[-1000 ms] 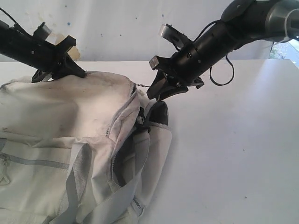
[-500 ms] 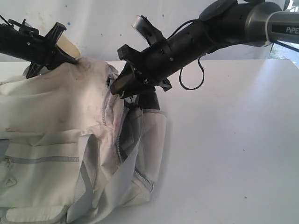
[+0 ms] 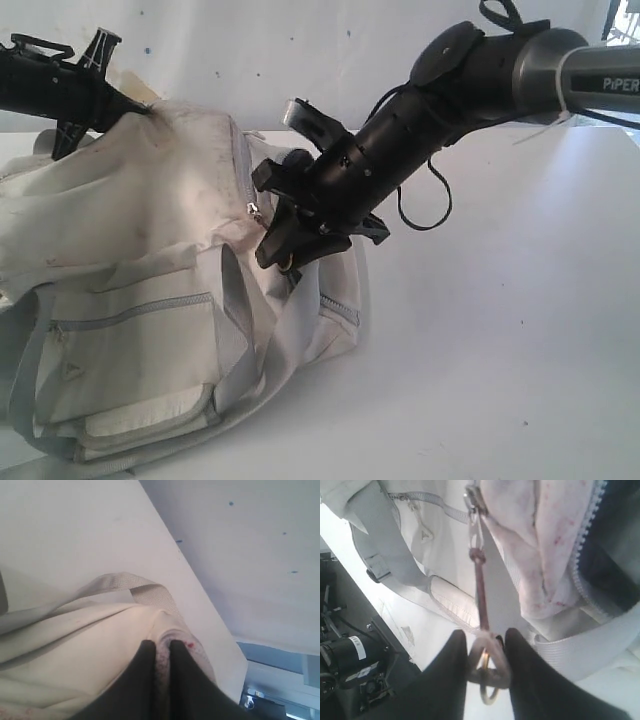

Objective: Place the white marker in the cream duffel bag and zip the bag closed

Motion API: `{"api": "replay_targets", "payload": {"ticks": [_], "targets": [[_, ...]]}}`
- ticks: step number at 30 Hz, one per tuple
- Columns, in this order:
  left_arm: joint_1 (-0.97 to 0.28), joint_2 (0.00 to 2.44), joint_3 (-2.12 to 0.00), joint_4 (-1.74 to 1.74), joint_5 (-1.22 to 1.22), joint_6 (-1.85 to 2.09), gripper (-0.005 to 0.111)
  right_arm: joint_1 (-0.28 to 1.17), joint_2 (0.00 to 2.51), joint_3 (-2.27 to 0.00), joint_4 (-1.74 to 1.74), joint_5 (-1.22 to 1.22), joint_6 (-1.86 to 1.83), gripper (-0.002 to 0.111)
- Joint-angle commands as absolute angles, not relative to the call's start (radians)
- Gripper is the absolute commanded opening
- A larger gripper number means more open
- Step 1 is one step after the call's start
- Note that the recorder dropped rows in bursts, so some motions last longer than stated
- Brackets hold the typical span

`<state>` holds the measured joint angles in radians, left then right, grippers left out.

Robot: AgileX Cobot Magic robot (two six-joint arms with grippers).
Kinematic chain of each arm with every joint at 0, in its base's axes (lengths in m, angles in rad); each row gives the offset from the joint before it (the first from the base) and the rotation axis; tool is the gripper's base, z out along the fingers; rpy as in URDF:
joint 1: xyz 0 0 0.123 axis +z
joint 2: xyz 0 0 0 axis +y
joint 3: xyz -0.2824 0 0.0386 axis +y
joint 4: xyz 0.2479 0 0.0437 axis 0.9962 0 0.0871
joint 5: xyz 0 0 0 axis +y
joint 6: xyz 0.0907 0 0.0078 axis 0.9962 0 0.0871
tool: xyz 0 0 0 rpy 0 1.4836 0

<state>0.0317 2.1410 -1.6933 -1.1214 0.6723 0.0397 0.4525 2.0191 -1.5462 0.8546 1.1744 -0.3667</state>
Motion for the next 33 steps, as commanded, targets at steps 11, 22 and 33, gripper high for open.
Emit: {"api": "replay_targets", "payload": {"ticks": [11,22,33], "targets": [[0.050,2.136,-1.699,-1.150,0.866,0.523,0.014,0.458,2.002,-1.541,0.820,1.161,-0.397,0.034],[0.048,2.032,-1.699,-0.873,0.879,0.531,0.054,0.439,1.972,-1.622,0.823,1.178,-0.383,0.076],[0.048,1.895,-1.699,-0.292,1.106,0.160,0.042,0.300,1.947,-1.645,0.698,1.221,-0.202,0.045]]}}
